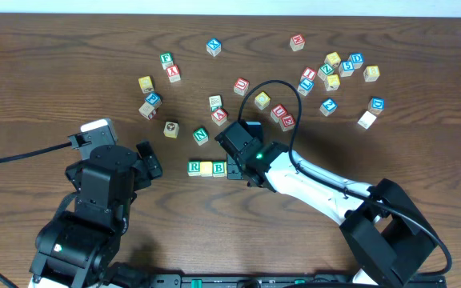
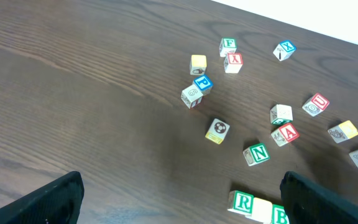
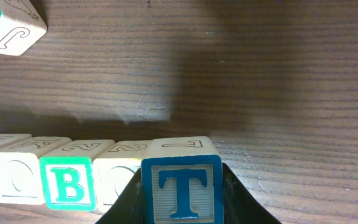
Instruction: Spell out ROBOT
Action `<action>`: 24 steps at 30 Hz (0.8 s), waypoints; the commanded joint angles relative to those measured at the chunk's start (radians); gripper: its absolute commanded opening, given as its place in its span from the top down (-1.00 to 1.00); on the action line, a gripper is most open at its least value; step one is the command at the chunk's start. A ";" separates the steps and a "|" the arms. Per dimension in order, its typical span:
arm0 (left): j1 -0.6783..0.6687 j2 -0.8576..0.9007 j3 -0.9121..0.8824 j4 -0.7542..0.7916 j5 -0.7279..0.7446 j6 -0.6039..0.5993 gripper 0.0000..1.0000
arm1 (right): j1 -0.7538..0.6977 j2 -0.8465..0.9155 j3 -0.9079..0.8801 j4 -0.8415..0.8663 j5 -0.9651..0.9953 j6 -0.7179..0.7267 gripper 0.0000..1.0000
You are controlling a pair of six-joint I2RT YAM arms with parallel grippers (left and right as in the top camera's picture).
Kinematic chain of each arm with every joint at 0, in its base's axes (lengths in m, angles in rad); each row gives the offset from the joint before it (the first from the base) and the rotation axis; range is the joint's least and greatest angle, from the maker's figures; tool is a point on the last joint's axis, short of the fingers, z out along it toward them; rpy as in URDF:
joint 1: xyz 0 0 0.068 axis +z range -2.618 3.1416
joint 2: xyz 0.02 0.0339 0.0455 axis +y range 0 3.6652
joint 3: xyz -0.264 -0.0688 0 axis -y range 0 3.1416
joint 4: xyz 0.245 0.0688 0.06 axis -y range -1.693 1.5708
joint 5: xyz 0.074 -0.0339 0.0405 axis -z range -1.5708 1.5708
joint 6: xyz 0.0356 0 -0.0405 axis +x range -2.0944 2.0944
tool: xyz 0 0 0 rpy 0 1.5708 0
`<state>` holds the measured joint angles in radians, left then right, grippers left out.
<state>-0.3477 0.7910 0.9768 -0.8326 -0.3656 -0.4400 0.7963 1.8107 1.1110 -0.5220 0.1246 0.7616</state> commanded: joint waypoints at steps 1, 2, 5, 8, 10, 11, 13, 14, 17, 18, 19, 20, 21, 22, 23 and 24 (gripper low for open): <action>0.005 0.000 0.023 -0.001 -0.013 0.014 -0.98 | 0.010 0.034 0.005 -0.001 -0.004 0.000 0.69; 0.005 0.000 0.023 -0.001 -0.013 0.014 -0.98 | 0.010 0.034 0.005 0.000 -0.004 0.000 0.69; 0.005 -0.001 0.023 -0.001 -0.013 0.014 -0.98 | 0.009 0.034 0.005 -0.002 -0.003 -0.001 0.68; 0.005 -0.001 0.023 -0.001 -0.013 0.014 -0.98 | 0.010 0.034 0.005 -0.002 -0.004 -0.008 0.68; 0.005 -0.001 0.023 -0.001 -0.013 0.014 -0.98 | 0.009 0.034 0.005 -0.007 -0.003 -0.012 0.69; 0.005 0.000 0.023 -0.001 -0.013 0.014 -0.98 | 0.008 0.034 0.005 -0.009 -0.003 -0.012 0.69; 0.005 -0.001 0.023 -0.001 -0.013 0.014 -0.98 | 0.007 0.034 0.005 -0.012 -0.003 -0.012 0.68; 0.005 -0.001 0.023 -0.001 -0.013 0.014 -0.98 | 0.007 0.034 0.005 -0.013 -0.003 -0.012 0.69; 0.005 -0.001 0.023 -0.001 -0.013 0.014 -0.98 | 0.006 0.033 0.005 -0.012 -0.004 -0.015 0.68; 0.005 0.000 0.023 -0.001 -0.013 0.014 -0.98 | 0.006 0.033 0.005 -0.012 -0.003 -0.015 0.69; 0.005 -0.001 0.023 -0.001 -0.013 0.014 -0.98 | 0.006 0.033 0.005 -0.012 -0.004 -0.015 0.69; 0.005 -0.001 0.023 -0.001 -0.013 0.014 -0.98 | 0.006 0.033 0.005 -0.012 -0.004 -0.015 0.69; 0.005 -0.001 0.023 -0.001 -0.013 0.014 -0.98 | 0.006 0.033 0.006 -0.012 -0.004 -0.016 0.68; 0.005 -0.001 0.023 -0.001 -0.014 0.014 -0.98 | 0.006 0.033 0.006 -0.012 -0.004 -0.016 0.69; 0.005 -0.001 0.023 -0.001 -0.013 0.014 -0.98 | 0.006 0.033 0.006 -0.012 -0.004 -0.018 0.69; 0.005 0.000 0.023 -0.001 -0.013 0.014 -0.98 | 0.006 0.033 0.006 -0.012 -0.004 -0.019 0.69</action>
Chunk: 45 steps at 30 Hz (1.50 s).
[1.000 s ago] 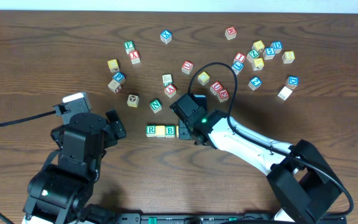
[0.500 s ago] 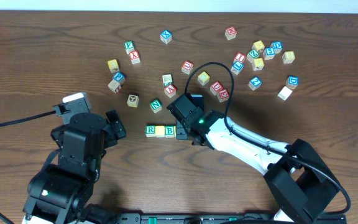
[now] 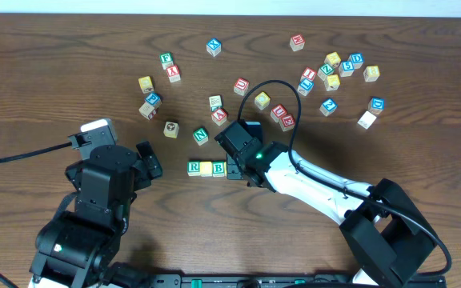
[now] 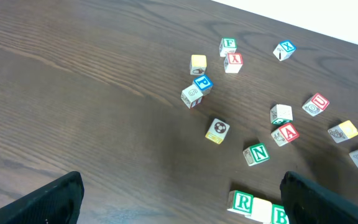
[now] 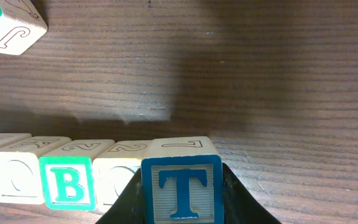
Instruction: Spell out ROBOT
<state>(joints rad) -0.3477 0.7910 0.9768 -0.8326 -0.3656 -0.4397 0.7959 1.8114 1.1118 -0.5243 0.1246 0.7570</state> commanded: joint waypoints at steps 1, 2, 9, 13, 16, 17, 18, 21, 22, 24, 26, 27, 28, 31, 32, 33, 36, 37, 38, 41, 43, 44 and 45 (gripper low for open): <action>0.005 -0.001 0.023 -0.001 -0.013 0.013 -0.98 | 0.006 0.032 0.006 -0.010 -0.004 -0.014 0.69; 0.005 -0.001 0.023 -0.001 -0.014 0.013 -0.98 | 0.006 0.031 0.007 -0.010 -0.004 -0.014 0.69; 0.005 -0.001 0.023 -0.001 -0.013 0.013 -0.98 | 0.010 0.003 0.007 -0.014 -0.011 -0.026 0.74; 0.005 0.000 0.023 -0.001 -0.013 0.013 -0.98 | 0.011 -0.026 0.007 -0.026 -0.011 -0.030 0.74; 0.005 0.000 0.023 -0.001 -0.013 0.013 -0.98 | 0.011 -0.044 0.007 -0.036 -0.010 -0.033 0.74; 0.005 -0.001 0.023 -0.001 -0.013 0.013 -0.98 | 0.011 -0.050 0.007 -0.039 -0.007 -0.033 0.74; 0.005 -0.001 0.023 -0.001 -0.013 0.013 -0.98 | 0.011 -0.053 0.007 -0.041 -0.007 -0.033 0.74; 0.005 -0.001 0.023 -0.001 -0.014 0.013 -0.98 | 0.011 -0.054 0.007 -0.044 -0.007 -0.033 0.74; 0.005 -0.001 0.023 -0.001 -0.013 0.013 -0.98 | 0.011 -0.054 0.007 -0.045 -0.007 -0.033 0.75; 0.005 -0.001 0.023 -0.001 -0.013 0.013 -0.98 | 0.011 -0.054 0.007 -0.049 -0.003 -0.033 0.75; 0.005 -0.001 0.023 -0.001 -0.013 0.013 -0.98 | 0.009 -0.054 0.007 -0.069 0.017 -0.033 0.74; 0.005 -0.001 0.023 -0.001 -0.013 0.013 -0.98 | 0.009 -0.054 0.007 -0.077 0.028 -0.033 0.73; 0.005 -0.001 0.023 -0.001 -0.013 0.013 -0.98 | 0.009 -0.054 0.007 -0.082 0.035 -0.033 0.73; 0.005 -0.001 0.023 -0.001 -0.014 0.013 -0.98 | 0.006 -0.054 0.007 -0.092 0.045 -0.032 0.73; 0.005 -0.001 0.023 -0.001 -0.013 0.013 -0.98 | 0.006 -0.054 0.007 -0.094 0.046 -0.032 0.73; 0.005 -0.001 0.023 -0.001 -0.013 0.013 -0.98 | 0.003 -0.054 0.007 -0.097 0.049 -0.032 0.73; 0.005 -0.001 0.023 -0.001 -0.013 0.013 -0.98 | -0.003 -0.054 0.007 -0.105 0.050 -0.032 0.73; 0.005 -0.001 0.023 -0.001 -0.013 0.013 -0.98 | -0.003 -0.054 0.007 -0.105 0.052 -0.033 0.73; 0.005 -0.001 0.023 -0.001 -0.013 0.013 -0.98 | -0.002 -0.054 0.007 -0.106 0.059 -0.033 0.73; 0.005 -0.001 0.023 -0.001 -0.013 0.013 -0.98 | -0.002 -0.053 0.006 -0.106 0.072 -0.033 0.73; 0.005 -0.001 0.023 -0.001 -0.013 0.013 -0.98 | -0.002 -0.053 0.005 -0.105 0.073 -0.033 0.72; 0.005 -0.001 0.023 -0.001 -0.014 0.013 -0.98 | -0.002 -0.053 0.005 -0.105 0.073 -0.032 0.72; 0.005 0.000 0.023 -0.001 -0.013 0.013 -0.98 | -0.002 -0.053 0.005 -0.104 0.074 -0.033 0.72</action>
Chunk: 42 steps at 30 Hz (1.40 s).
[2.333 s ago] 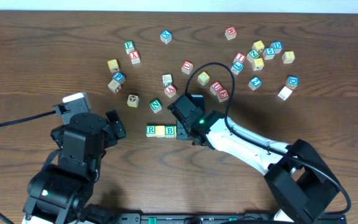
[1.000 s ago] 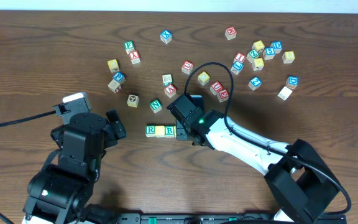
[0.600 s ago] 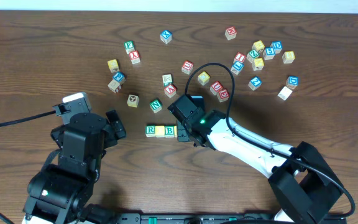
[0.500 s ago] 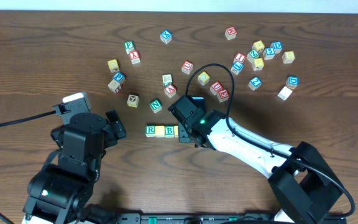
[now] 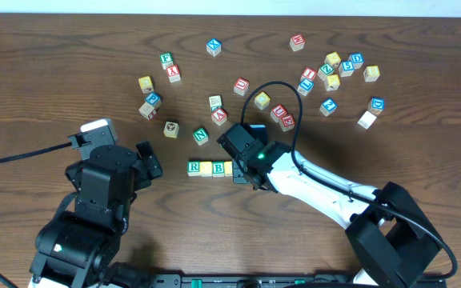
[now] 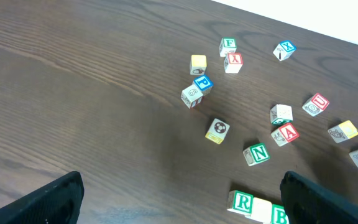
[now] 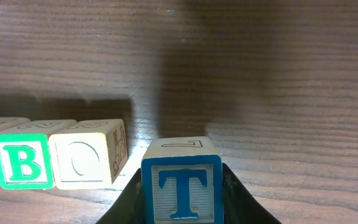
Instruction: Spell out ROBOT
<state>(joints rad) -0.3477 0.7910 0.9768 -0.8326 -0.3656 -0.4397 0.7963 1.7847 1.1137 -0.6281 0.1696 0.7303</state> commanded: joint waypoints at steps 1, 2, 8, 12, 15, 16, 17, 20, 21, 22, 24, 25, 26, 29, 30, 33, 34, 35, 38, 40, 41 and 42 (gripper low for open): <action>0.005 0.000 0.023 -0.001 -0.013 0.014 -0.98 | -0.002 -0.024 0.003 0.000 0.030 -0.006 0.73; 0.005 -0.001 0.023 -0.001 -0.014 0.013 -0.98 | -0.002 -0.023 0.003 0.000 0.031 -0.006 0.73; 0.005 -0.001 0.023 -0.001 -0.013 0.013 -0.98 | 0.007 -0.004 0.002 0.014 0.031 -0.006 0.72; 0.005 -0.001 0.023 -0.001 -0.013 0.013 -0.98 | 0.011 -0.004 0.002 0.024 0.027 -0.006 0.71; 0.005 -0.001 0.023 -0.001 -0.013 0.013 -0.98 | 0.011 0.002 0.002 0.024 0.027 -0.006 0.71; 0.005 -0.001 0.023 -0.001 -0.014 0.013 -0.98 | 0.011 0.010 0.001 0.026 0.027 -0.006 0.71; 0.005 -0.001 0.023 -0.001 -0.013 0.013 -0.98 | 0.011 0.013 0.001 0.027 0.027 -0.006 0.71; 0.005 -0.001 0.023 -0.001 -0.013 0.013 -0.98 | 0.011 0.041 0.001 0.037 0.020 -0.006 0.72; 0.005 -0.001 0.023 -0.001 -0.013 0.013 -0.98 | 0.010 0.049 0.001 0.038 0.018 -0.006 0.72; 0.005 -0.001 0.023 -0.001 -0.013 0.014 -0.98 | 0.010 0.051 0.001 0.037 0.019 -0.006 0.71; 0.005 0.000 0.023 -0.001 -0.013 0.013 -0.99 | 0.010 0.051 0.001 0.038 0.019 -0.006 0.71; 0.005 -0.001 0.023 -0.001 -0.013 0.013 -0.98 | 0.010 0.051 0.001 0.039 0.019 -0.006 0.71; 0.005 -0.001 0.023 -0.001 -0.013 0.013 -0.98 | 0.010 0.053 0.000 0.039 0.020 -0.006 0.71; 0.005 -0.001 0.023 -0.001 -0.013 0.013 -0.98 | 0.010 0.066 0.000 0.041 0.023 -0.006 0.70; 0.005 -0.001 0.023 -0.001 -0.013 0.013 -0.98 | 0.010 0.072 0.000 0.043 0.023 -0.005 0.71; 0.005 -0.001 0.023 -0.001 -0.013 0.013 -0.98 | 0.010 0.093 0.000 0.054 0.023 -0.005 0.70; 0.005 -0.001 0.023 -0.001 -0.013 0.014 -0.98 | 0.010 0.100 0.000 0.059 0.022 -0.006 0.70; 0.005 -0.001 0.023 -0.001 -0.014 0.013 -0.98 | 0.010 0.104 0.000 0.061 0.021 -0.005 0.70; 0.005 -0.001 0.023 -0.001 -0.014 0.014 -0.98 | 0.010 0.112 0.000 0.064 0.022 -0.006 0.70; 0.005 -0.001 0.023 -0.001 -0.013 0.013 -0.98 | 0.010 0.112 0.000 0.064 0.022 -0.006 0.69; 0.005 -0.001 0.023 -0.001 -0.013 0.013 -0.98 | 0.010 0.112 0.001 0.066 0.022 -0.006 0.68; 0.005 0.000 0.023 -0.001 -0.013 0.013 -0.98 | 0.010 0.112 0.001 0.068 0.022 -0.006 0.67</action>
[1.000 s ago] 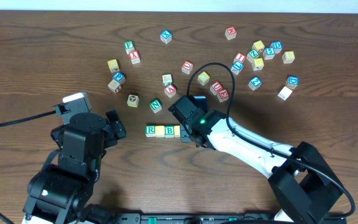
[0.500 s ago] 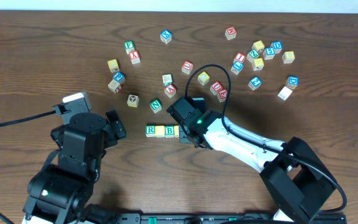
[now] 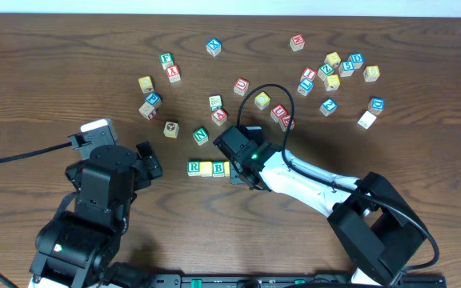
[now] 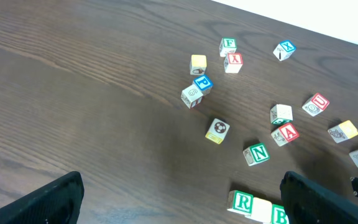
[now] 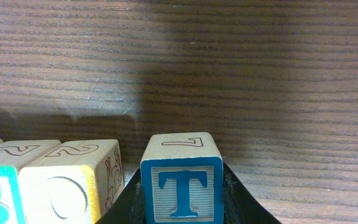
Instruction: Spell out ROBOT
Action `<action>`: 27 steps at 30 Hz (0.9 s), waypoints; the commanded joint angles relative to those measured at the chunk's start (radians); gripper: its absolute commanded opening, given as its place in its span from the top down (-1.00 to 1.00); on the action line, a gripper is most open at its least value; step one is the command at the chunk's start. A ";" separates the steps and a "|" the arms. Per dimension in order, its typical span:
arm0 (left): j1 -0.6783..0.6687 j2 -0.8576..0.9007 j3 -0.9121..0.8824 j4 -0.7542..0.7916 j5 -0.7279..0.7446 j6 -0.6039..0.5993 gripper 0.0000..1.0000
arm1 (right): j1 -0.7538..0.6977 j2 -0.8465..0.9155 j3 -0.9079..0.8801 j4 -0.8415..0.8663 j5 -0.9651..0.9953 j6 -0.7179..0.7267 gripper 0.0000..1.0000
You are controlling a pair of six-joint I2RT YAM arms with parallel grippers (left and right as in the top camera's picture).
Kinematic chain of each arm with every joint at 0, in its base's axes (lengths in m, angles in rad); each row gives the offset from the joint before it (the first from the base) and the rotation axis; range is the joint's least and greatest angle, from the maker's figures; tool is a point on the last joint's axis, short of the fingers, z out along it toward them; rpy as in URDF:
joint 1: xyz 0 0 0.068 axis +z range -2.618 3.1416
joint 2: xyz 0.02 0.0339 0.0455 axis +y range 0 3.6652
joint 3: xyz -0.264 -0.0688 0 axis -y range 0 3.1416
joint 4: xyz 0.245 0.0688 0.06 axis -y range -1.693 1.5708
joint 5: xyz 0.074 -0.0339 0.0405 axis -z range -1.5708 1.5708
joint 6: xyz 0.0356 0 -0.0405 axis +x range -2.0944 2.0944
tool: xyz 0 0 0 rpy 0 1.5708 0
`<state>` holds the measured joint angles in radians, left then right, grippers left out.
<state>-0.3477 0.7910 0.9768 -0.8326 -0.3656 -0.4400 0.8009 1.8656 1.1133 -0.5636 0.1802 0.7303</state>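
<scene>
A row of letter blocks lies mid-table: green R [image 3: 194, 167], yellow O [image 3: 206, 168], green B [image 3: 218, 169] and a second O [image 5: 73, 193]. My right gripper [image 5: 182, 196] is shut on the blue T block [image 5: 182, 185], which is upright just right of that second O, a narrow gap between them. In the overhead view the right gripper [image 3: 241, 166] covers the T. My left gripper [image 3: 146, 160] stands open to the left of the row with nothing in it. The left wrist view shows R [image 4: 243, 201] near its right finger [image 4: 316, 199].
Loose blocks lie behind the row: N [image 3: 201, 136], A [image 3: 219, 117], a yellow one [image 3: 170, 129], a group at the far left [image 3: 150, 100] and several at the far right [image 3: 330, 76]. A black cable [image 3: 272, 84] loops above the right arm.
My right gripper, still shut on the T, has moved left toward the row. The T was apart from the second O and ahead of it; now it is level and close beside it.
At the two oldest moments the right gripper held the T in front of the row's right end, covering the second O. Then it was off to the right with a gap. Now the T is close beside that O. The left arm never moved.
</scene>
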 commanded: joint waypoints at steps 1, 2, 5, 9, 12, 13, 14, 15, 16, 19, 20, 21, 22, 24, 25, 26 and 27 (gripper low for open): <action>0.005 0.000 0.023 -0.001 -0.013 0.014 -0.98 | 0.005 0.031 0.001 0.004 0.011 -0.006 0.61; 0.005 -0.001 0.023 -0.001 -0.013 0.014 -0.98 | 0.005 0.031 0.001 0.004 0.011 -0.006 0.50; 0.005 0.000 0.023 -0.001 -0.013 0.014 -0.98 | 0.005 0.031 0.001 0.007 0.011 -0.006 0.45; 0.005 -0.001 0.023 -0.001 -0.013 0.014 -0.98 | 0.005 0.031 0.001 0.012 0.012 -0.006 0.47; 0.005 -0.001 0.023 -0.001 -0.013 0.014 -0.98 | 0.005 0.031 0.001 0.014 0.012 -0.006 0.48; 0.005 0.000 0.023 -0.001 -0.013 0.014 -0.98 | 0.005 0.031 0.001 0.015 0.012 -0.006 0.47; 0.005 -0.001 0.023 -0.001 -0.013 0.014 -0.98 | 0.005 0.031 0.001 0.015 0.012 -0.006 0.48; 0.005 0.000 0.023 -0.001 -0.014 0.014 -0.98 | 0.005 0.031 0.001 0.016 0.013 -0.006 0.48; 0.005 -0.001 0.023 -0.001 -0.013 0.014 -0.98 | 0.005 0.031 0.001 0.018 0.013 -0.006 0.47; 0.005 -0.001 0.023 -0.001 -0.013 0.014 -0.98 | 0.005 0.031 0.001 0.025 0.013 -0.006 0.48; 0.005 -0.001 0.023 -0.001 -0.013 0.014 -0.98 | 0.005 0.031 0.001 0.026 0.013 -0.006 0.48; 0.005 -0.001 0.023 -0.001 -0.013 0.014 -0.98 | 0.005 0.031 0.001 0.026 0.014 -0.006 0.48; 0.005 -0.001 0.023 -0.001 -0.013 0.014 -0.98 | 0.005 0.031 0.001 0.026 0.017 -0.006 0.48; 0.005 -0.001 0.023 -0.001 -0.013 0.014 -0.98 | 0.005 0.031 0.001 0.025 0.020 -0.006 0.48; 0.005 -0.001 0.023 -0.001 -0.013 0.014 -0.98 | 0.005 0.031 0.001 0.025 0.020 -0.006 0.48; 0.005 -0.001 0.023 -0.001 -0.013 0.014 -0.98 | 0.005 0.031 0.001 0.025 0.020 -0.006 0.48; 0.005 -0.001 0.023 -0.001 -0.013 0.014 -0.98 | 0.005 0.031 0.001 0.025 0.020 -0.006 0.47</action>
<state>-0.3477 0.7910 0.9768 -0.8326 -0.3656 -0.4397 0.8009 1.8736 1.1133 -0.5400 0.1814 0.7261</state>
